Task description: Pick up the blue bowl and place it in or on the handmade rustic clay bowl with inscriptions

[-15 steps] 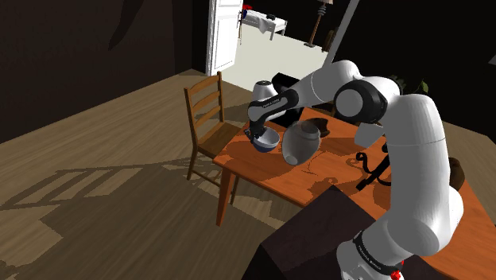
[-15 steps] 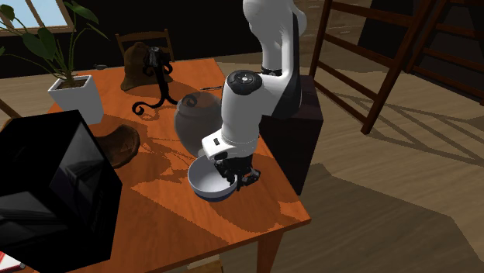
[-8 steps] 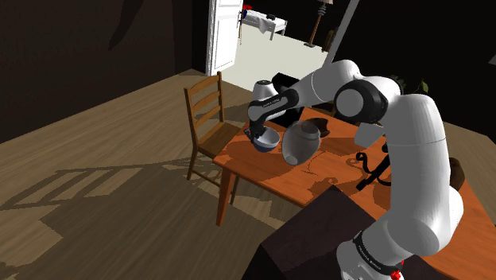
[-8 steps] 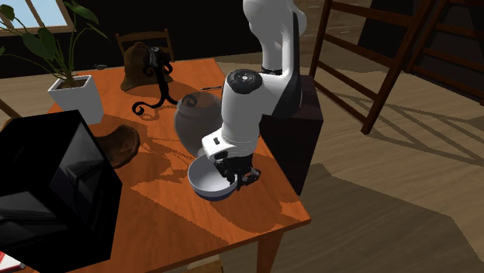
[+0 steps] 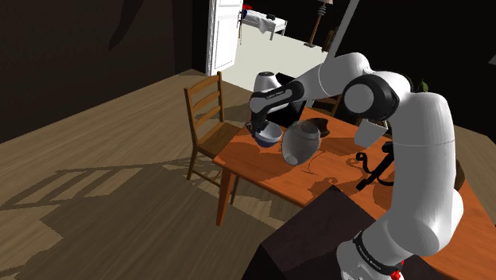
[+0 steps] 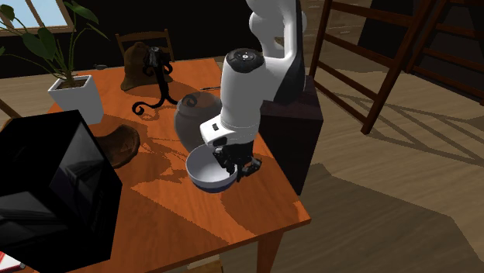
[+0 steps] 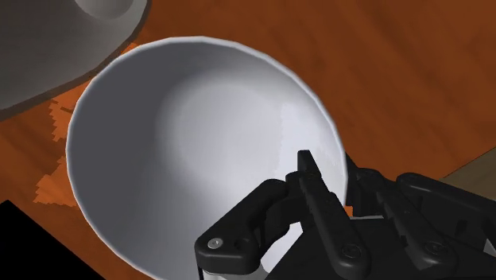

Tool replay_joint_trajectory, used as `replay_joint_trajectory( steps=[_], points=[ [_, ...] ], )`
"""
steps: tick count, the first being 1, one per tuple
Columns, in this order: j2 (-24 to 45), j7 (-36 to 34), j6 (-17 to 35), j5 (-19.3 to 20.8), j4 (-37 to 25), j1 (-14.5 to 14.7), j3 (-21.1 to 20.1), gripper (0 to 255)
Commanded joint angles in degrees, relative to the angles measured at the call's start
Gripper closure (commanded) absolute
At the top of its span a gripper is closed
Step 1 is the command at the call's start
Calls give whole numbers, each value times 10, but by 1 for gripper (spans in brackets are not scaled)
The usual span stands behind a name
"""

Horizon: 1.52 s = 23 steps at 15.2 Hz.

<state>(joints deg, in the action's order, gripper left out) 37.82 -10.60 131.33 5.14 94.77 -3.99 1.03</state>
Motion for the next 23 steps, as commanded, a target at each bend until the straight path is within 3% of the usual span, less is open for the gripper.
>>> replay_joint_trajectory(
  steps=[1, 23],
  points=[
    [-9, 2, -11, -1, -3, -1, 0, 255],
    [-96, 12, -137, -5, -42, 0, -2, 255]
  ],
)
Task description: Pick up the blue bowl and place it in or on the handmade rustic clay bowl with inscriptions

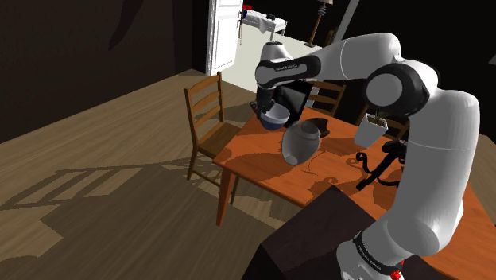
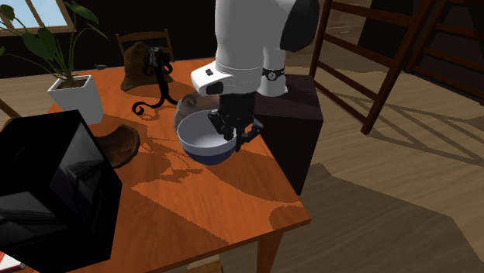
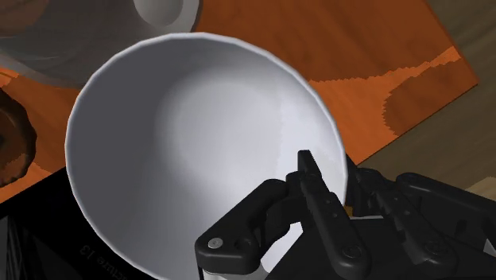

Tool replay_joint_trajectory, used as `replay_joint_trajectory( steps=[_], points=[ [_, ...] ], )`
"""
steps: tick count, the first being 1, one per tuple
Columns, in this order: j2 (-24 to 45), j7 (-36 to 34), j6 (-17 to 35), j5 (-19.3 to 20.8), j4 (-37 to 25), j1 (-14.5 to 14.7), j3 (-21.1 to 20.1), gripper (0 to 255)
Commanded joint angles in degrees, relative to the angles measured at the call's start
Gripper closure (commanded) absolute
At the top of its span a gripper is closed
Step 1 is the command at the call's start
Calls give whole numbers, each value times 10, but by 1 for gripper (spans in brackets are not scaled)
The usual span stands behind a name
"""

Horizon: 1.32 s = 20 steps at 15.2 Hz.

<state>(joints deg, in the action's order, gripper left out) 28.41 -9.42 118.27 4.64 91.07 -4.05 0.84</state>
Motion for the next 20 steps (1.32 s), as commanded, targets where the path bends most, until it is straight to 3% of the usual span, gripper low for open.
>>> replay_joint_trajectory(
  steps=[1, 11, 20],
  points=[
    [-4, 1, -10, 0, -6, 0, 0, 255],
    [-13, 119, -3, -13, 1, -87, 29, 255],
    [20, 226, -22, -29, -59, -167, 51, 255]
  ],
)
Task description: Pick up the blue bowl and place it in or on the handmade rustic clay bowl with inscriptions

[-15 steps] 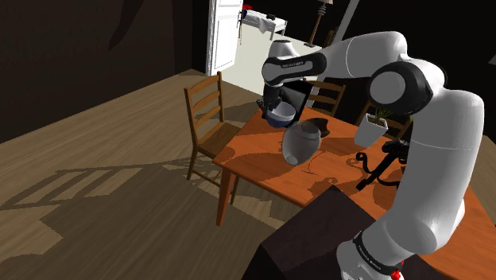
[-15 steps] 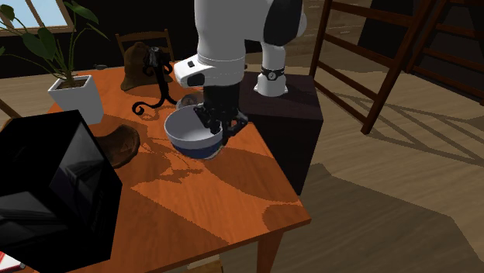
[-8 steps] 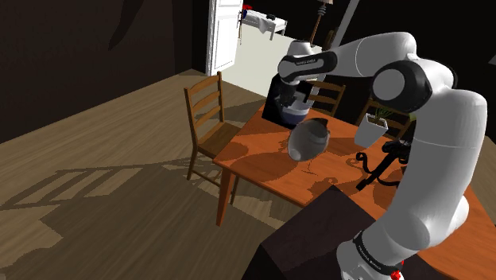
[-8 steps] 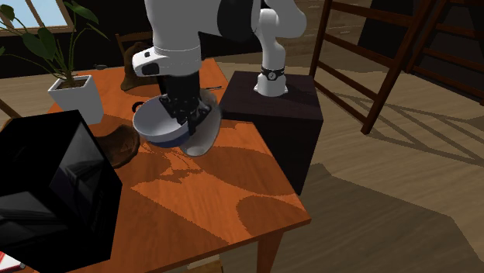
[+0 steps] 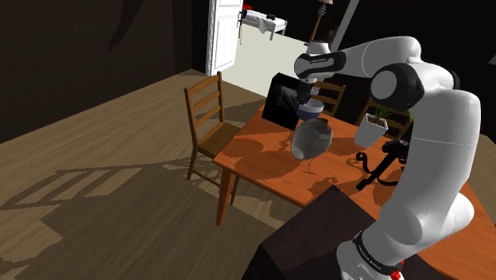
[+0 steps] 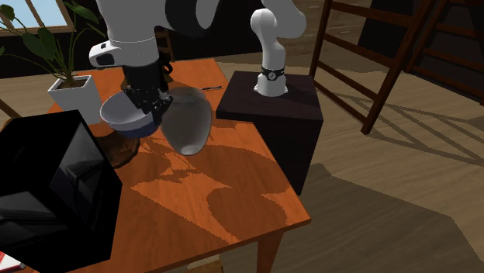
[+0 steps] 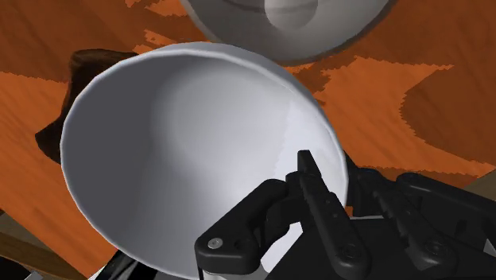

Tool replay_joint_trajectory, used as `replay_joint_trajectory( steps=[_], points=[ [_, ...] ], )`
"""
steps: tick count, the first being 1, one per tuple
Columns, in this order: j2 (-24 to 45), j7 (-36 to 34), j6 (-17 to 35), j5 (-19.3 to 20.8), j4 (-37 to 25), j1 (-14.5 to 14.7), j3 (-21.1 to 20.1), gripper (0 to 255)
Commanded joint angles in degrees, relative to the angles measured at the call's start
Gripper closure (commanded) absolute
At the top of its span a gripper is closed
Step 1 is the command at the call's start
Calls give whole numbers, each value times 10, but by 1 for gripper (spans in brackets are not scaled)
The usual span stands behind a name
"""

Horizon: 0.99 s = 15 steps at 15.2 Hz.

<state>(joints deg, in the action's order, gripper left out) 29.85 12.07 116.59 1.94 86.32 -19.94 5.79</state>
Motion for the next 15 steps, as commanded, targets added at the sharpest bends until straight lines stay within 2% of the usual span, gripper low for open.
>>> replay_joint_trajectory(
  steps=[1, 8, 12, 13, 15],
  points=[
    [12, 22, -9, -4, -22, -17, 4, 255],
    [74, 101, -49, -19, -129, -83, 16, 255],
    [128, 142, -87, -29, -223, -123, 20, 255],
    [155, 156, -106, -33, -270, -139, 21, 255],
    [157, 156, -92, -33, -258, -138, 21, 255]
  ],
)
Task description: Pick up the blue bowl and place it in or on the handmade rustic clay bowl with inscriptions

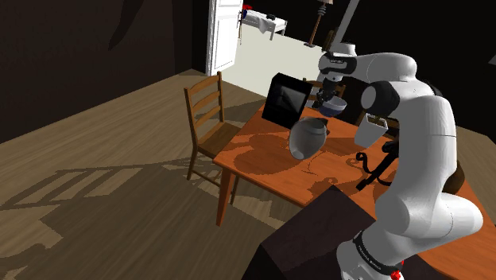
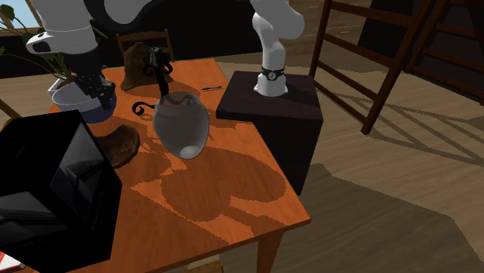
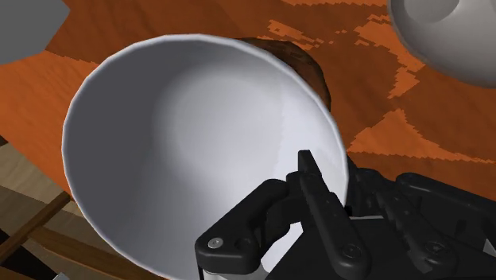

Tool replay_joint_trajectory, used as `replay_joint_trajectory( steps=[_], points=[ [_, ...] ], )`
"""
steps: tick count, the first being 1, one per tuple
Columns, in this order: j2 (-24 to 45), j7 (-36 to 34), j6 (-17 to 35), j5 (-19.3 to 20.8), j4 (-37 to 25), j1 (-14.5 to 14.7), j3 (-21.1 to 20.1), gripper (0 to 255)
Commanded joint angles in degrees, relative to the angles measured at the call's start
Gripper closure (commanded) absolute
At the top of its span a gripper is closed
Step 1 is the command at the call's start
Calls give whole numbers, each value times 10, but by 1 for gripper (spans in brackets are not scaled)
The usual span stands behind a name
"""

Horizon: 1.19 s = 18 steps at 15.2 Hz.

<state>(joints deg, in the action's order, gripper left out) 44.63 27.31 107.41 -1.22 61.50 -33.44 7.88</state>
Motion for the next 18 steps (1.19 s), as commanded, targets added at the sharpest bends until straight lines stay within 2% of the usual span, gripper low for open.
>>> replay_joint_trajectory(
  steps=[1, 15, 18],
  points=[
    [10, 3, 7, -1, -3, -3, 0, 255],
    [42, 0, 92, -3, 49, -2, -3, 255],
    [45, 0, 96, -3, 51, -2, -3, 255]
  ],
)
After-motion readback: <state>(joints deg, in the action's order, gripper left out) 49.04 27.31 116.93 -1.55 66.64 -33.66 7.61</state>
